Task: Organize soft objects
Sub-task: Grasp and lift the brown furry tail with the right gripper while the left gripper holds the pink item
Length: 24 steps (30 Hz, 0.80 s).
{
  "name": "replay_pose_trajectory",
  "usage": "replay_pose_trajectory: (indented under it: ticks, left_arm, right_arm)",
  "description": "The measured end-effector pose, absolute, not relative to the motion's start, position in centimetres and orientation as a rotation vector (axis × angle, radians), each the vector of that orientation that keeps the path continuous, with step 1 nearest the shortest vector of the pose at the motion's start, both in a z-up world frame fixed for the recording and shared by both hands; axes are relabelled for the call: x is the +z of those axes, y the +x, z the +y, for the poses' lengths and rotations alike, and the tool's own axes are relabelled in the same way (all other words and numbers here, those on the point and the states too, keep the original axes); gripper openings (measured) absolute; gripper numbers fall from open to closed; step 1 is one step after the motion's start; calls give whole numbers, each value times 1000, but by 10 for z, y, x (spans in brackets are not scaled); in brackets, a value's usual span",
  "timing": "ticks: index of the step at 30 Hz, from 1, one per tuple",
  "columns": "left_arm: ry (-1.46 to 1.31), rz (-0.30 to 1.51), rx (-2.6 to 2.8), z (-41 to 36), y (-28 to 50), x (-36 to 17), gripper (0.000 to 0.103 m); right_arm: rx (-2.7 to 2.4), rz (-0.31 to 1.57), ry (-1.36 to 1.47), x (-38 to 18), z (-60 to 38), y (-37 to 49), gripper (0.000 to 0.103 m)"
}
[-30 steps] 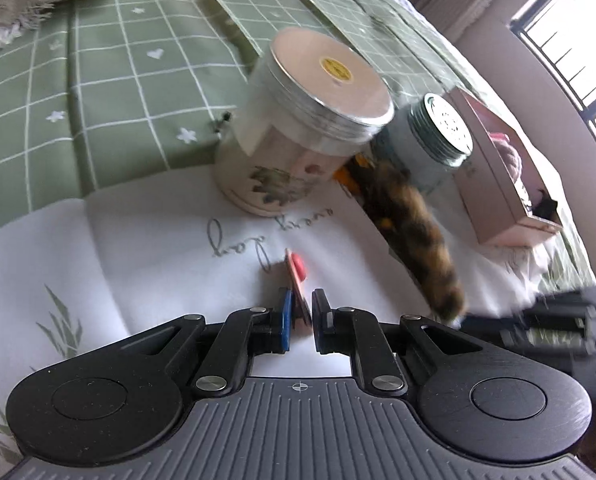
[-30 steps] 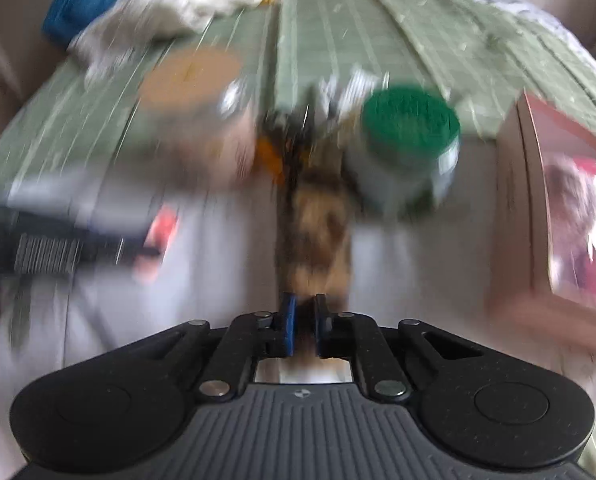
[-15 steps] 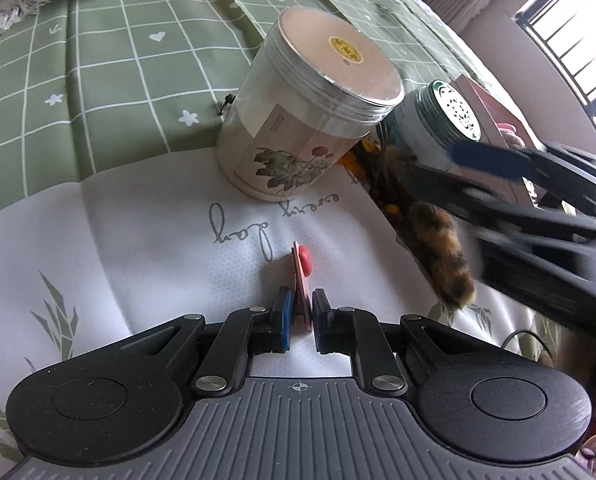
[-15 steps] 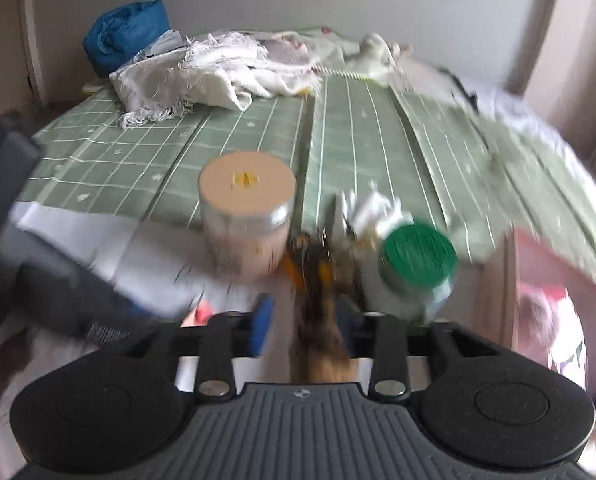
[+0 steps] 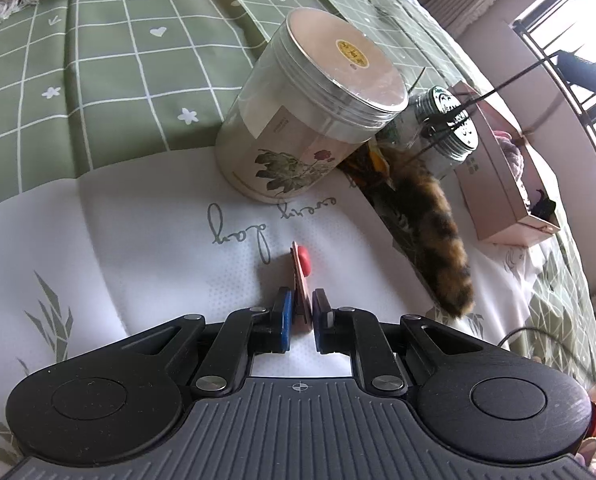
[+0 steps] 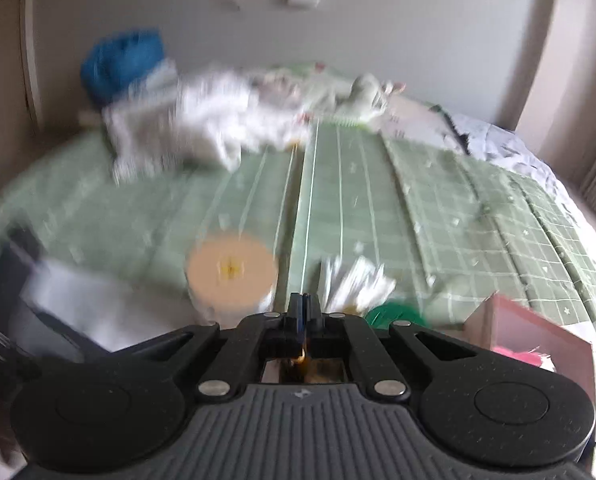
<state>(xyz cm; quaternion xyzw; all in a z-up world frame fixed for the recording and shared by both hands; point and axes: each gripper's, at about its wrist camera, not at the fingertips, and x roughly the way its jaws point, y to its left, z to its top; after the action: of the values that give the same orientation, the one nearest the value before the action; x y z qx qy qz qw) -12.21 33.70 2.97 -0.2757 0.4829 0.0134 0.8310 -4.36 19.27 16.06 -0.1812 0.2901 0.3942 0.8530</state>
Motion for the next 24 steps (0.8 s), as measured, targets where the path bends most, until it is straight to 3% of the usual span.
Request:
replay_pose_trajectory:
  ticks: [17,24]
  left_arm:
    - [-603,1015,33,340,-122,28,14]
    - [-481,957,59,331,-125,41,13]
  right_arm:
    - [822,406,-145,286,134,-69,1]
    - [813,383,-167,300,135,-71,1]
